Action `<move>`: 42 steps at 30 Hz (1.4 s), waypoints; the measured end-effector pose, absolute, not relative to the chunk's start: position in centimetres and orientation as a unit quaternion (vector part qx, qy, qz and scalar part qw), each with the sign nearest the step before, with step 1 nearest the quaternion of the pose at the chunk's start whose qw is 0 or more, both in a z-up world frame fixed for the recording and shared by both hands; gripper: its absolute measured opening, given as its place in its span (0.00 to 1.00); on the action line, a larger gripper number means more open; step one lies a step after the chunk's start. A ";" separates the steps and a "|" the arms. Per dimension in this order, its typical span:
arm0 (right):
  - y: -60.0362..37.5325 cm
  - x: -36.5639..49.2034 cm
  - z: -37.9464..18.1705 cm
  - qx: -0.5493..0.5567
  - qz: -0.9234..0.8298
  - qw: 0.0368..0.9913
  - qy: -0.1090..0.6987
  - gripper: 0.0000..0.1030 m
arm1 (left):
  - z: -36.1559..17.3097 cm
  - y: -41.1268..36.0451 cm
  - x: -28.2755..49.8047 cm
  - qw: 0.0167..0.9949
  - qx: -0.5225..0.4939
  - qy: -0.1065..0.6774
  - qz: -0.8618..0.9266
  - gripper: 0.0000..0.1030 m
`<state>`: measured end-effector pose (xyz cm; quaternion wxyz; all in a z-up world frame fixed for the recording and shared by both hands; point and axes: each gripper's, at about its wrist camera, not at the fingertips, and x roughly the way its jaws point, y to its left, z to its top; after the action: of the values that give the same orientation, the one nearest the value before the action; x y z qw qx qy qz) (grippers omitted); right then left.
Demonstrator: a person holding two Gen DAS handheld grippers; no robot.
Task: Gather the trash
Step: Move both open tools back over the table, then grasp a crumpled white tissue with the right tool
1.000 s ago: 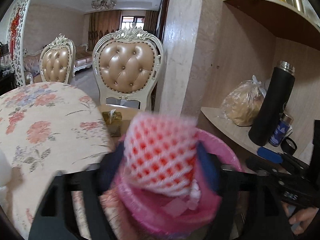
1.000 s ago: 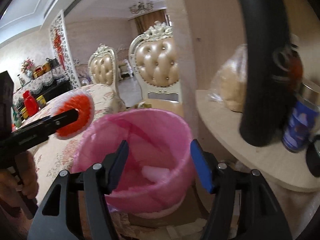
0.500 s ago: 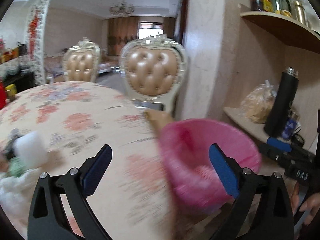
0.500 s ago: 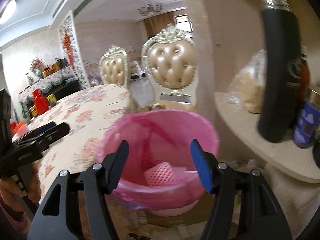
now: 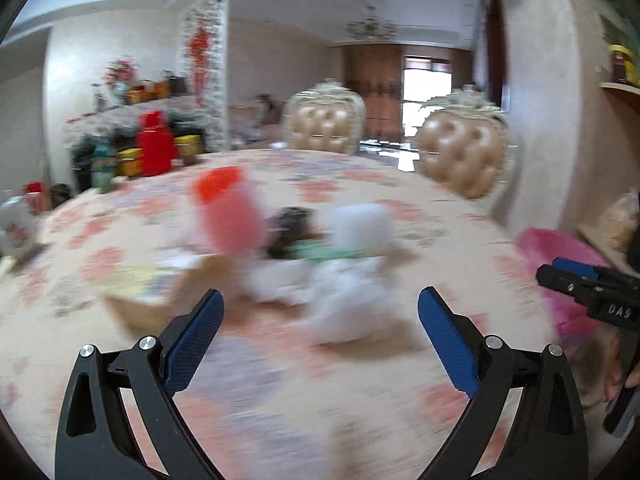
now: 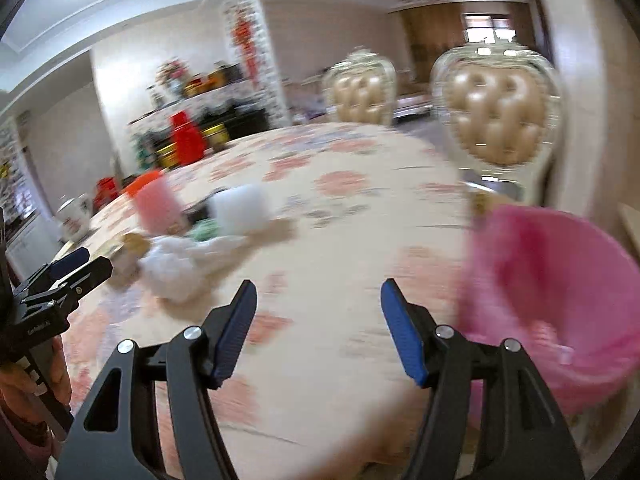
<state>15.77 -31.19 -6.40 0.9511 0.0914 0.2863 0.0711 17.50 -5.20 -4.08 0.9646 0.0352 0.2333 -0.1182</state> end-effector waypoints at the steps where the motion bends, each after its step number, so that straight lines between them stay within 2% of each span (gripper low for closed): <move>1: -29.5 16.4 -6.4 0.085 0.087 0.949 0.290 0.61 | -4.1 -3.9 17.3 0.967 0.038 0.232 -0.102 0.89; 4: -26.0 18.1 -6.5 0.070 0.114 0.944 0.301 0.61 | -4.1 0.1 17.1 0.970 0.032 0.235 -0.059 0.89; 11: -19.1 21.1 -7.0 0.029 0.158 0.930 0.331 0.68 | -5.0 7.1 17.8 0.965 -0.046 0.257 -0.017 0.89; 13: -18.3 21.9 -7.1 0.024 0.156 0.928 0.338 0.72 | -5.3 7.5 17.8 0.963 -0.060 0.263 -0.015 0.89; 18: -16.8 24.2 -6.9 0.022 0.154 0.925 0.347 0.72 | -5.3 8.4 18.2 0.962 -0.073 0.262 -0.008 0.89; 27: -13.1 28.1 -4.4 -0.028 0.188 0.929 0.319 0.72 | -4.1 9.0 19.8 0.962 -0.063 0.264 0.026 0.89; 31: -10.8 30.5 -5.4 -0.041 0.211 0.914 0.344 0.55 | -3.9 9.6 20.6 0.962 -0.056 0.264 0.037 0.89; 36: -8.7 32.9 -7.4 -0.044 0.202 0.900 0.383 0.55 | -4.4 10.7 21.4 0.958 -0.066 0.274 0.051 0.89; 40: -8.9 34.3 -8.7 -0.062 0.172 0.897 0.404 0.66 | -5.0 10.8 21.8 0.955 -0.068 0.283 0.053 0.89; 42: -9.4 34.5 -9.5 -0.066 0.163 0.892 0.416 0.66 | -5.2 10.5 22.0 0.955 -0.064 0.285 0.051 0.89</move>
<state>34.51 -9.45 -9.48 0.8923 -0.0656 0.4157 0.1632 21.96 10.55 -5.17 0.9549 -0.0638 0.2854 0.0509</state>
